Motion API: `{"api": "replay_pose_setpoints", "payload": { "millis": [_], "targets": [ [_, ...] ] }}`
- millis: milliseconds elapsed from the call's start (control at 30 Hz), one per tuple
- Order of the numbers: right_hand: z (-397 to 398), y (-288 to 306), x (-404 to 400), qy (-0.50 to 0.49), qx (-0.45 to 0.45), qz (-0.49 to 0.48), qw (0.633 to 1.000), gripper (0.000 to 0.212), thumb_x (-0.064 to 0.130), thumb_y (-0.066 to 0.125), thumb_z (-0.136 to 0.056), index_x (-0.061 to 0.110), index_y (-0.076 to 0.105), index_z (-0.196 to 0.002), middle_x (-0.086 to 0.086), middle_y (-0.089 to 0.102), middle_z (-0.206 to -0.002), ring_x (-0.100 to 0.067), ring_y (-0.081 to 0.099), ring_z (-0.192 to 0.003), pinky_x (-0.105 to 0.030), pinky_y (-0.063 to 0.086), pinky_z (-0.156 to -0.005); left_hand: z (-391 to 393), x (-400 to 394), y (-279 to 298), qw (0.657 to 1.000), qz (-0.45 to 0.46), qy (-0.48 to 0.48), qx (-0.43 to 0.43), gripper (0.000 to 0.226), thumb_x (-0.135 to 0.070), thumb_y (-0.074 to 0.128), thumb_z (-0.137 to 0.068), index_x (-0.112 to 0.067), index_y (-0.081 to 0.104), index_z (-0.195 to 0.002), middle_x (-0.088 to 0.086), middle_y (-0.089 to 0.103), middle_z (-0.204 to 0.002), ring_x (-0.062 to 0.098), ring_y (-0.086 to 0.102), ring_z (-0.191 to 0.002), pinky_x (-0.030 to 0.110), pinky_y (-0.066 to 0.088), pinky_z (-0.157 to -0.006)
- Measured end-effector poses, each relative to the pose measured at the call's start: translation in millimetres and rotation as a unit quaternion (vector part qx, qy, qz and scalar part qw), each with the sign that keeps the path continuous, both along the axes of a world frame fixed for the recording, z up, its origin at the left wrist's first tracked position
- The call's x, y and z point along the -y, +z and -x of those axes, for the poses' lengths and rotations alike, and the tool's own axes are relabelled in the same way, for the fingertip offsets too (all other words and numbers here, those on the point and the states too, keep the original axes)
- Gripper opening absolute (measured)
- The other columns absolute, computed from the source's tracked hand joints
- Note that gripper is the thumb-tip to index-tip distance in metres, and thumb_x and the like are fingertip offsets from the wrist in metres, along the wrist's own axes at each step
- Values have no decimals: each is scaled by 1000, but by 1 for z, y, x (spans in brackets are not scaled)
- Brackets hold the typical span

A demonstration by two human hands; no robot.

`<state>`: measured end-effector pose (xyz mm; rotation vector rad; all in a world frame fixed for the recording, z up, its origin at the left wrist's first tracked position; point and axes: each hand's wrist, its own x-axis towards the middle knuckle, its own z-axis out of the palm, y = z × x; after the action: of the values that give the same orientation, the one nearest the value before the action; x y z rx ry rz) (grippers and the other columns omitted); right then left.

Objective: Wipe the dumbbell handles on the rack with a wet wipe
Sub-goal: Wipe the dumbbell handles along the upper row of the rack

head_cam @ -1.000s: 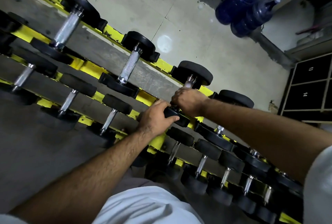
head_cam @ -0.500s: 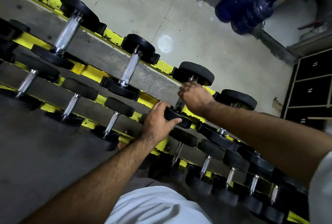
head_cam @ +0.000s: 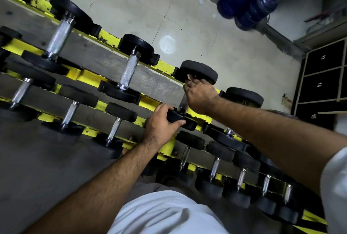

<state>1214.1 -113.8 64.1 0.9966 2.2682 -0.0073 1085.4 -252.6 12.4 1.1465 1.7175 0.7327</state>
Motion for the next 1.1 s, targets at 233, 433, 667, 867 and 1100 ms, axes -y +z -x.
{"api": "replay_pose_setpoints", "payload": {
  "millis": [233, 433, 667, 867, 1100],
  "targets": [
    [-37, -9, -1, 31, -91, 8, 995, 52, 19, 36, -103, 20, 32, -155, -3, 27, -163, -21, 19, -152, -39, 16, -121, 0, -2, 0, 1000, 8, 0, 1, 51, -48, 83, -72, -25, 59, -110, -11, 55, -107, 18, 61, -88, 33, 55, -72],
    [-43, -26, 26, 163, -122, 130, 970, 51, 22, 38, -100, 20, 42, -150, -5, 39, -157, -22, 28, -149, -39, 18, -124, 3, -3, 0, 1000, 15, -1, 1, 50, -47, 83, -72, -25, 60, -109, -10, 57, -109, 14, 59, -96, 34, 55, -77],
    [-50, -35, 21, 121, -175, 67, 975, 54, 16, 45, -100, 19, 35, -153, -5, 32, -160, -22, 22, -151, -38, 11, -124, 8, -6, -4, 1000, 12, -6, 6, 50, -46, 85, -70, -24, 61, -108, -9, 59, -109, 13, 59, -91, 32, 54, -76],
    [-58, -34, 0, 85, -206, 40, 974, 54, 12, 46, -99, 20, 40, -151, -4, 38, -158, -23, 27, -150, -44, 23, -122, 10, -7, -3, 1000, 21, -14, 16, 47, -42, 85, -72, -24, 61, -108, -8, 59, -111, 11, 59, -98, 34, 56, -81],
    [-55, -36, 19, 166, -206, 61, 962, 47, 22, 58, -94, 22, 54, -142, -1, 51, -149, -22, 41, -142, -43, 30, -119, 8, -5, -8, 1000, -5, -13, 8, 47, -46, 85, -70, -24, 61, -104, -8, 60, -106, 11, 60, -96, 29, 54, -80]
  ]
}}
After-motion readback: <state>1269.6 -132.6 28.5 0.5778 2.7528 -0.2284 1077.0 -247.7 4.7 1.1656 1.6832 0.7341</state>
